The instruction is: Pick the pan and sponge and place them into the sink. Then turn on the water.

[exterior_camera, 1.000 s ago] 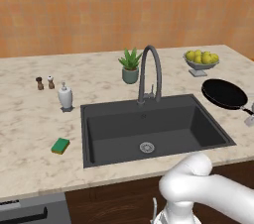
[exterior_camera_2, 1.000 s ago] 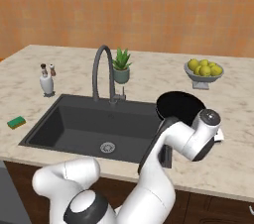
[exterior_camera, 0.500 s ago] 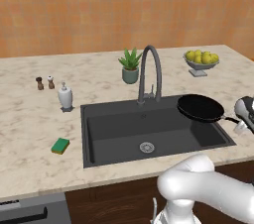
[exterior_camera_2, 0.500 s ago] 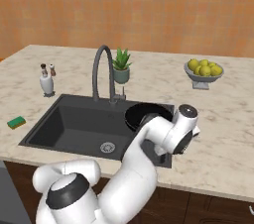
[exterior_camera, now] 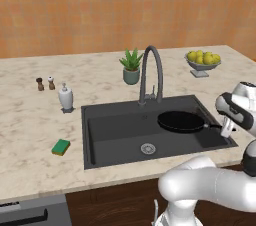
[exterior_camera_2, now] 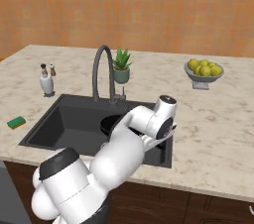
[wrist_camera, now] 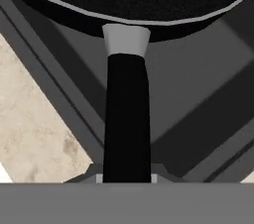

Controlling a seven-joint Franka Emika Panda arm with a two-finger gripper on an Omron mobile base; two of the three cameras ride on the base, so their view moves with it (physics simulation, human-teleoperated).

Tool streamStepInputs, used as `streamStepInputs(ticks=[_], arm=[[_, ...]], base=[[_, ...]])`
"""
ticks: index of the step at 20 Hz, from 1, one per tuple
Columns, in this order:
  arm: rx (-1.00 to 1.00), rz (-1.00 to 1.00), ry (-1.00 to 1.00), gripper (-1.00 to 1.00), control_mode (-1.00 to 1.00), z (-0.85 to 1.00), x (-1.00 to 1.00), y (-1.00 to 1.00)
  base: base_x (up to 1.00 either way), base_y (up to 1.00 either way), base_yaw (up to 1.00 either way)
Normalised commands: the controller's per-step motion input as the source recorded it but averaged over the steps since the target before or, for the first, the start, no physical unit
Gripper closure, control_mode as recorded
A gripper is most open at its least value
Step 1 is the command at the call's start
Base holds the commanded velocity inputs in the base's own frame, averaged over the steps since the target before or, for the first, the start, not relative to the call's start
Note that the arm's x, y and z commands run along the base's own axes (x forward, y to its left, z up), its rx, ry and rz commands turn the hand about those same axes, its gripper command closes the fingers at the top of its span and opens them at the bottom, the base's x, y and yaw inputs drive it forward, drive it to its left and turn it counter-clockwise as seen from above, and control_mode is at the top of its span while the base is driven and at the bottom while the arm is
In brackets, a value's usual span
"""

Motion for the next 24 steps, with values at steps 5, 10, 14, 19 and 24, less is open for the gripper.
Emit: streamStepInputs(ticks=[5,10,14,19,24], arm=[[0.05,0.08,0.00,1.00,-1.00,-0.49,0.18,0.44],[0.01,0.07,0.00,1.00,-1.00,-0.48,0.40,0.46],[0.00,0.06,0.00,1.00,-1.00,-0.25,0.47,0.39],[0.00,0.05,0.00,1.00,-1.00,-0.26,0.47,0.14],[0.00,0.05,0.00,1.00,-1.00,-0.37,0.46,0.01]], base=[[0.00,0.00,0.00],[0.00,0.00,0.00],[0.00,0.00,0.00],[0.00,0.00,0.00],[0.00,0.00,0.00]])
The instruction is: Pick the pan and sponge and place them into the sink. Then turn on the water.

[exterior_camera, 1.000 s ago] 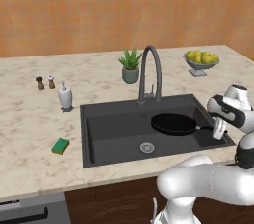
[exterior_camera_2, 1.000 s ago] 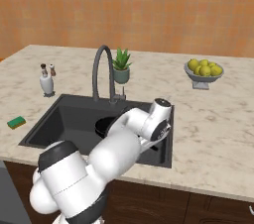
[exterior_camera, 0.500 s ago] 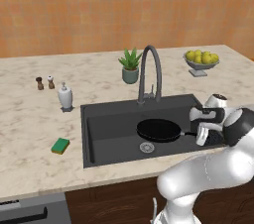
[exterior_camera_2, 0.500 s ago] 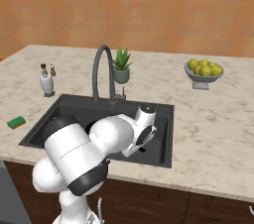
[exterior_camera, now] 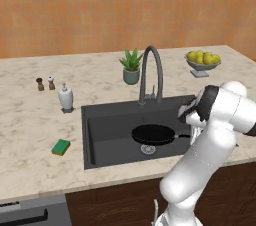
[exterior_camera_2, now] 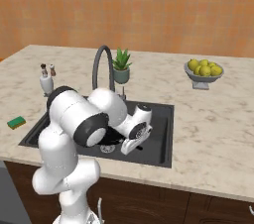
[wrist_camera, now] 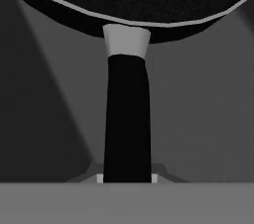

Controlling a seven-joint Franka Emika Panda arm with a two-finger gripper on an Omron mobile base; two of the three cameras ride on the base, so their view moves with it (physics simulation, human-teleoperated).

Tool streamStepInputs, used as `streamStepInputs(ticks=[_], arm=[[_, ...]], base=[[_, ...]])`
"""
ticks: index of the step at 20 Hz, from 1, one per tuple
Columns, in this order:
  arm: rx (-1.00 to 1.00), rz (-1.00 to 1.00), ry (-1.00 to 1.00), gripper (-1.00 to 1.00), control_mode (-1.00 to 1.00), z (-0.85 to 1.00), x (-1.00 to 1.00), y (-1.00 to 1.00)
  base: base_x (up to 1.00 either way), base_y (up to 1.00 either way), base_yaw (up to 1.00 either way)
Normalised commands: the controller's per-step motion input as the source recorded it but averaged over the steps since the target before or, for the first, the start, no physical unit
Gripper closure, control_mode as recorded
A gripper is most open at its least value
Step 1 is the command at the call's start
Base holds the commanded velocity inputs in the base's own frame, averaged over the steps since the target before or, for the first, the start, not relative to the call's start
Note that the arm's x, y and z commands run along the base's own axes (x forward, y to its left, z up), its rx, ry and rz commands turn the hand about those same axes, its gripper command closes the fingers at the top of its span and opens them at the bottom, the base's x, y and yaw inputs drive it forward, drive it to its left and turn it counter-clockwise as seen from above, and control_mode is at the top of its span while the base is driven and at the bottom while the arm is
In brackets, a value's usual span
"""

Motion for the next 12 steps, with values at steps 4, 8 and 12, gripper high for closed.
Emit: streamStepInputs(ticks=[4,8,12], arm=[[0.00,0.04,0.00,1.00,-1.00,-0.54,0.40,0.07],[0.00,0.05,0.00,1.00,-1.00,-0.64,0.25,0.10],[-0.02,0.07,0.00,1.00,-1.00,-0.76,0.00,0.02]], base=[[0.00,0.00,0.00],[0.00,0.00,0.00],[0.00,0.00,0.00]])
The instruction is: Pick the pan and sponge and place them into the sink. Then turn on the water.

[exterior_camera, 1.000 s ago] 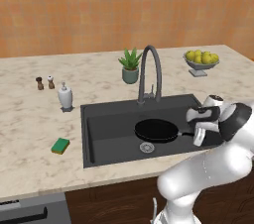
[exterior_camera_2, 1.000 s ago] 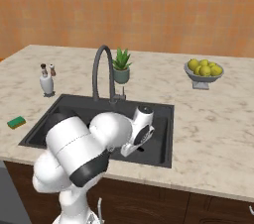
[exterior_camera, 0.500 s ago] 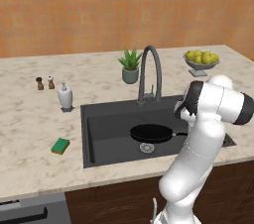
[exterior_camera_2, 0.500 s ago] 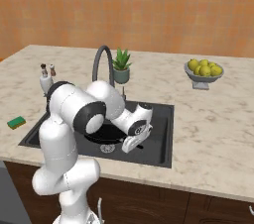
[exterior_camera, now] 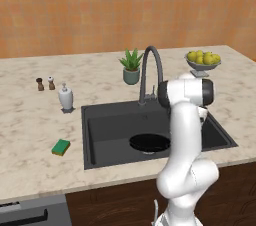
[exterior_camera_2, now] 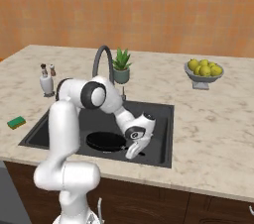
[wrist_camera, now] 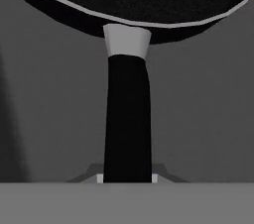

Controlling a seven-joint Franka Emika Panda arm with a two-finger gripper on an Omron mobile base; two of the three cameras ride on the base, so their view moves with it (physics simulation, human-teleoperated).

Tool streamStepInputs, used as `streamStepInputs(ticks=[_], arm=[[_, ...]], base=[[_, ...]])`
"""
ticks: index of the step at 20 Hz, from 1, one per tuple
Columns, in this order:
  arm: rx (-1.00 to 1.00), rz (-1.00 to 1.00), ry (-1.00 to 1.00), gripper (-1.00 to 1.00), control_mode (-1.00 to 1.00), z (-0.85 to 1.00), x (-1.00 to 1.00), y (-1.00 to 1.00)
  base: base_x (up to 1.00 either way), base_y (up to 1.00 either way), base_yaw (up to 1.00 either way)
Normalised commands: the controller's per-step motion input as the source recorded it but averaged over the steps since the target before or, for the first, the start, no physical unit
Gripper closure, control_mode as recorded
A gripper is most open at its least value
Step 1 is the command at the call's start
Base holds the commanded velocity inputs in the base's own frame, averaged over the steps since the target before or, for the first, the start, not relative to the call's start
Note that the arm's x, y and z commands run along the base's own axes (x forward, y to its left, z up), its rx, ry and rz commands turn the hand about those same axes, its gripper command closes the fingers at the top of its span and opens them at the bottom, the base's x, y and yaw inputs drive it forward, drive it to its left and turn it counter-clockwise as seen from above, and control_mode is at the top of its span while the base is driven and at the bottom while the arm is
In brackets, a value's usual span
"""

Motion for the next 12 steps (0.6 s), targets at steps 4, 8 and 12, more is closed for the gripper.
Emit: streamStepInputs(ticks=[4,8,12], arm=[[0.00,0.05,0.00,1.00,-1.00,-0.64,0.16,0.13],[0.00,0.01,0.00,1.00,-1.00,-0.48,0.35,0.40],[0.00,0.00,-0.08,-1.00,-1.00,0.01,0.24,0.41]], base=[[0.00,0.00,0.00],[0.00,0.00,0.00],[0.00,0.00,0.00]])
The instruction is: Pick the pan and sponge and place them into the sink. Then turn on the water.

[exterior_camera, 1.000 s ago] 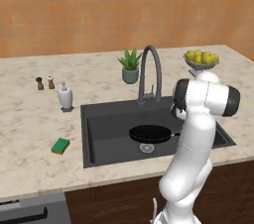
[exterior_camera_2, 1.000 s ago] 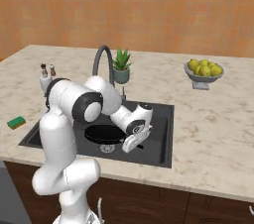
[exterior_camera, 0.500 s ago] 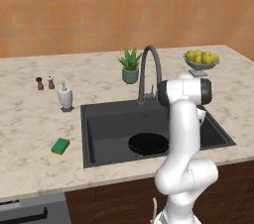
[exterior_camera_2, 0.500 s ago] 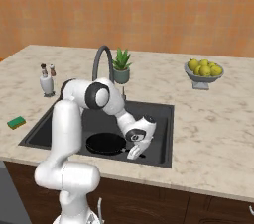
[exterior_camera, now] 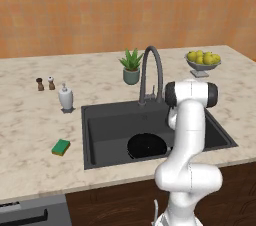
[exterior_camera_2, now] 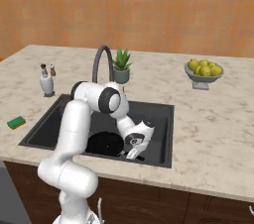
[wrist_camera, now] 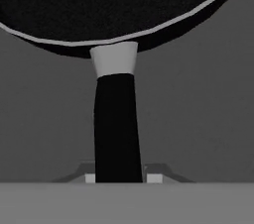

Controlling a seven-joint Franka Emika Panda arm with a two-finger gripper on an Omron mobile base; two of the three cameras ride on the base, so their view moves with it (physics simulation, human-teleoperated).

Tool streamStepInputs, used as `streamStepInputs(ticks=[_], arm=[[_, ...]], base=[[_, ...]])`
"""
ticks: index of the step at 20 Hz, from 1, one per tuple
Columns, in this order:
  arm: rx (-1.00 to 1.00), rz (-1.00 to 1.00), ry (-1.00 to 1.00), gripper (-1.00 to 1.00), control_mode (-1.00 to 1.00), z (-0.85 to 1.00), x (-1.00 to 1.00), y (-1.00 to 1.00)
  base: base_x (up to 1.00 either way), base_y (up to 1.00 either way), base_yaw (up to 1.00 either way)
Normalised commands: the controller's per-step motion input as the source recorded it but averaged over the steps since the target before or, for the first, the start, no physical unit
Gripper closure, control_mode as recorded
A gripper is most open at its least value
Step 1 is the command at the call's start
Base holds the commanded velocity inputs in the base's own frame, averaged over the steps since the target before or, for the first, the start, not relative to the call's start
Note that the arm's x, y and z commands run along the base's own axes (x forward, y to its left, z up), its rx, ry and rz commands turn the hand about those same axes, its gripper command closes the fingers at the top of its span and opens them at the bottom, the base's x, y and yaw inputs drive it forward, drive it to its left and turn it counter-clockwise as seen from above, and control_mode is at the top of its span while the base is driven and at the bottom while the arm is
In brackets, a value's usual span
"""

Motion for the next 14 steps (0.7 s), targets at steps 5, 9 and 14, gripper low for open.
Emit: streamStepInputs(ticks=[5,9,14], arm=[[0.02,0.00,-0.19,-1.00,-1.00,0.48,0.01,0.01],[0.05,0.00,-0.16,-1.00,-1.00,0.96,-0.05,0.00],[0.01,0.00,-0.20,-1.00,-1.00,1.00,-0.15,0.00]], base=[[0.00,0.00,0.00],[0.00,0.00,0.00],[0.00,0.00,0.00]])
